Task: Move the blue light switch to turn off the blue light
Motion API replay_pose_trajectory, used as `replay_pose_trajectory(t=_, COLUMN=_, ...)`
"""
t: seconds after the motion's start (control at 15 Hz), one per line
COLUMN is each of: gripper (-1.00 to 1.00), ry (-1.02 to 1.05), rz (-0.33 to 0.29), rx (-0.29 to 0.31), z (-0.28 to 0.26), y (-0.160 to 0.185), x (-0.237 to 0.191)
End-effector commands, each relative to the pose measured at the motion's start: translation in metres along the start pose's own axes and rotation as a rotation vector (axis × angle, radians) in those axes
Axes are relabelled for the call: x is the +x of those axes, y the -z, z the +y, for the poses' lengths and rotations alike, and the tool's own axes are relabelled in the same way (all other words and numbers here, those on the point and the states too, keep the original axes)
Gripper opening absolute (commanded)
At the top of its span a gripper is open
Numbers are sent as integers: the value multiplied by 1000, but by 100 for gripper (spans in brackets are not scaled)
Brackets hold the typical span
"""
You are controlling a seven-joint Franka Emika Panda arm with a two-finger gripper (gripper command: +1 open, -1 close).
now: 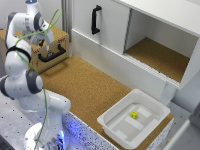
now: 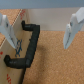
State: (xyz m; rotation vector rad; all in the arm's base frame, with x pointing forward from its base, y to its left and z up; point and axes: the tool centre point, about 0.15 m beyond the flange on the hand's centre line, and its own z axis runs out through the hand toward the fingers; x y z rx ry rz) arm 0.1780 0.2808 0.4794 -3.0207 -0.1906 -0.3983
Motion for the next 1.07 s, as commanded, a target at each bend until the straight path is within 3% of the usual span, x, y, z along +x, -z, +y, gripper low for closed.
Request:
replay_pose_trajectory(t=0.0, gripper=100, ry=-33, rz=51, rx=59, z=6, y=-11, x=-11)
replay_pose_trajectory(t=0.13, gripper=100, ry=-33, rz=51, rx=59, z=6, y=-11, x=-11)
replay_pose_trajectory(t=0.2, gripper=100, ry=-20, rz=35, rx=20, z=6, y=-2, x=-9)
replay_pose_trajectory(t=0.27, gripper=100, ry=-26, rz=-97, rx=50, z=6, y=-3, x=15)
replay_pose_trajectory(t=0.33, gripper=100, ry=-39, rz=-148, rx=35, z=6, y=-5, x=33)
replay_pose_trajectory(t=0.4, gripper=100, ry=7, rz=-234, rx=118, z=10, y=-9, x=54)
replay_pose_trajectory(t=0.47, gripper=100, ry=26, rz=-282, rx=153, z=11, y=-15, x=70)
replay_pose_trajectory(t=0.53, gripper=100, ry=12, rz=-301, rx=160, z=12, y=-20, x=82)
replay_pose_trajectory(t=0.6, gripper=100, ry=30, rz=-322, rx=205, z=13, y=-26, x=92)
replay_pose_trajectory(t=0.67, gripper=100, ry=49, rz=-329, rx=203, z=7, y=-37, x=101)
replay_pose_trajectory(t=1.0, gripper=100, ry=27, rz=-315, rx=97, z=-26, y=-103, x=107)
